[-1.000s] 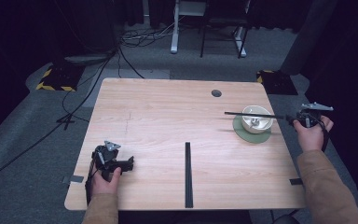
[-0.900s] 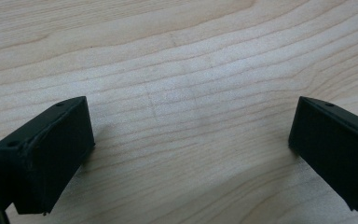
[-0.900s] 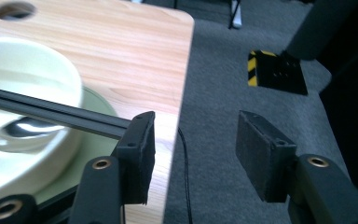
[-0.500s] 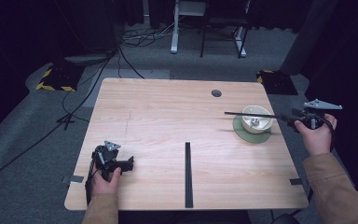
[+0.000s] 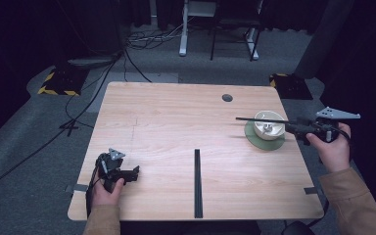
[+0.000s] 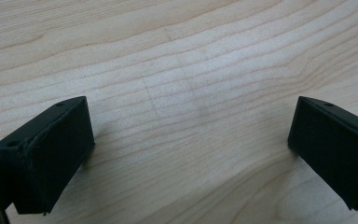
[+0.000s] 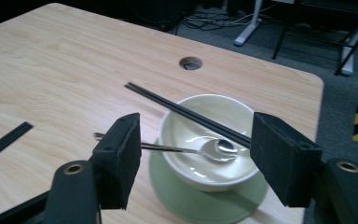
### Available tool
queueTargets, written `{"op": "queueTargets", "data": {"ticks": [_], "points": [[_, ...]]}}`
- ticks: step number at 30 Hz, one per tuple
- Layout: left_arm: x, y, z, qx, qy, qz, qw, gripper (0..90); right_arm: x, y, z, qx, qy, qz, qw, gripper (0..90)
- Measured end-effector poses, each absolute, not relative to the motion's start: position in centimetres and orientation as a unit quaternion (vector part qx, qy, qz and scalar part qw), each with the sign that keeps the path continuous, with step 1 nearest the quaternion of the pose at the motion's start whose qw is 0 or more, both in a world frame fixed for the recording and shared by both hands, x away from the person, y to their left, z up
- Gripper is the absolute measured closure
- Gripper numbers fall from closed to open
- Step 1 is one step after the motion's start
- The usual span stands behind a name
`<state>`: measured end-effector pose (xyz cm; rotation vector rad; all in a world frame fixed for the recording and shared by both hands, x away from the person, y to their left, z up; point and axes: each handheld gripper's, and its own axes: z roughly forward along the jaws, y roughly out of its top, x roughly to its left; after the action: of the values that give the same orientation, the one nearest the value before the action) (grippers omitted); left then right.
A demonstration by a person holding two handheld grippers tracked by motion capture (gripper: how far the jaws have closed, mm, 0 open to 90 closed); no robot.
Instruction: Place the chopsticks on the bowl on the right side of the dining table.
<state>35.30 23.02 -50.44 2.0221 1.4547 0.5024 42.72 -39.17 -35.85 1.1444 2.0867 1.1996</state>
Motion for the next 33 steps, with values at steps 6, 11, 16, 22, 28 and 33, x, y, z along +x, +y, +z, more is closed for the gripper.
{"op": "queueTargets", "data": {"ticks": [6,11,16,22,28,33], "points": [[35.3,23.0,-50.4,0.760,0.547,0.189,0.296,0.4,41.4,-37.9,-35.6,0.408,0.765,0.451,0.213,34.3],[35.3,23.0,-50.4,0.760,0.547,0.189,0.296,0.4,39.8,-36.7,-36.0,0.382,0.786,0.448,0.190,33.9],[35.3,23.0,-50.4,0.760,0.547,0.190,0.296,0.4,38.7,-35.7,-36.3,0.365,0.801,0.441,0.177,32.9],[35.3,23.0,-50.4,0.760,0.547,0.190,0.295,0.4,37.0,-33.6,-37.0,0.336,0.824,0.430,0.153,32.0],[35.3,23.0,-50.4,0.759,0.548,0.191,0.295,0.3,36.0,-31.9,-38.2,0.315,0.844,0.416,0.126,31.1],[35.3,23.0,-50.4,0.759,0.548,0.191,0.295,0.3,35.3,-30.8,-40.3,0.310,0.843,0.420,0.129,31.2]]}}
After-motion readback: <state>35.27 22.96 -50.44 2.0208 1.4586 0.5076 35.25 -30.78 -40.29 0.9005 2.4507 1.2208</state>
